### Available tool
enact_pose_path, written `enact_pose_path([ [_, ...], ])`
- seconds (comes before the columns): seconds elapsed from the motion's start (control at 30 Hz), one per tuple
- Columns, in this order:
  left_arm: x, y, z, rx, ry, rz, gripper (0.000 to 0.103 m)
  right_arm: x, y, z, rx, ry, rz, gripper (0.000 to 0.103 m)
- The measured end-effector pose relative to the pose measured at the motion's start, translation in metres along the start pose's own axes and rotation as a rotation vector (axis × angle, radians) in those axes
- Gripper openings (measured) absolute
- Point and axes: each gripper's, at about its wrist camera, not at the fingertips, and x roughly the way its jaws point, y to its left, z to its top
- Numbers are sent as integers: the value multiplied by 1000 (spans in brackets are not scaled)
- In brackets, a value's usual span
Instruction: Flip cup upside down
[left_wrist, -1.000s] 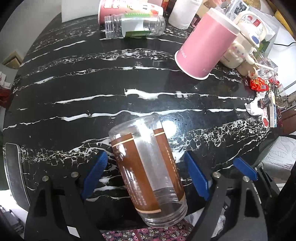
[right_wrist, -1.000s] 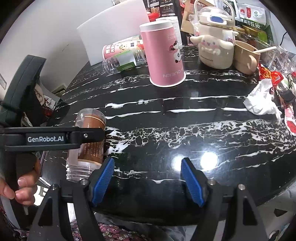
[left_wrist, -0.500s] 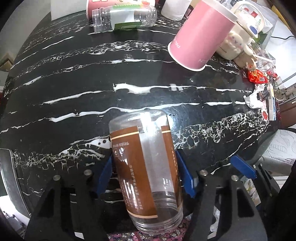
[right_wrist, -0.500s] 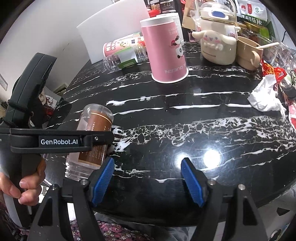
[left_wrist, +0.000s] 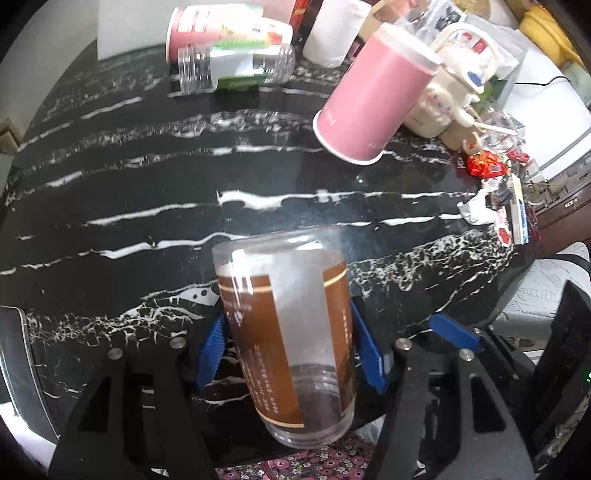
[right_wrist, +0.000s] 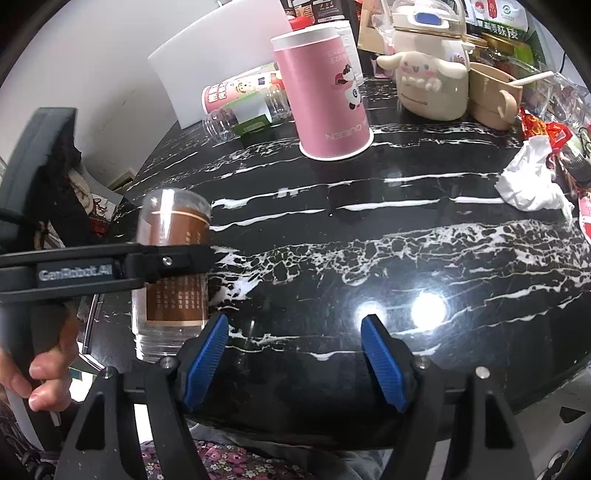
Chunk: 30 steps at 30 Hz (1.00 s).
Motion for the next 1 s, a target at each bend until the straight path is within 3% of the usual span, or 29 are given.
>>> enact_pose_path([
  [0.43, -66, 11, 17, 24, -189, 49, 61, 0, 3, 2, -2, -6, 8, 75],
  [0.6, -78, 21, 32, 32, -286, 112, 61, 3, 3, 7, -3, -12, 1, 75],
  [0.77, -73, 35, 51, 23, -356, 172, 61, 6, 3, 13, -8, -24, -3, 75],
  [0.9, -63, 43, 63, 26, -453, 267, 61, 8, 3, 16, -2, -30, -2, 75],
  [1.0, -52, 51, 71, 15, -476, 259, 61, 10, 3, 17, -1, -28, -3, 75],
])
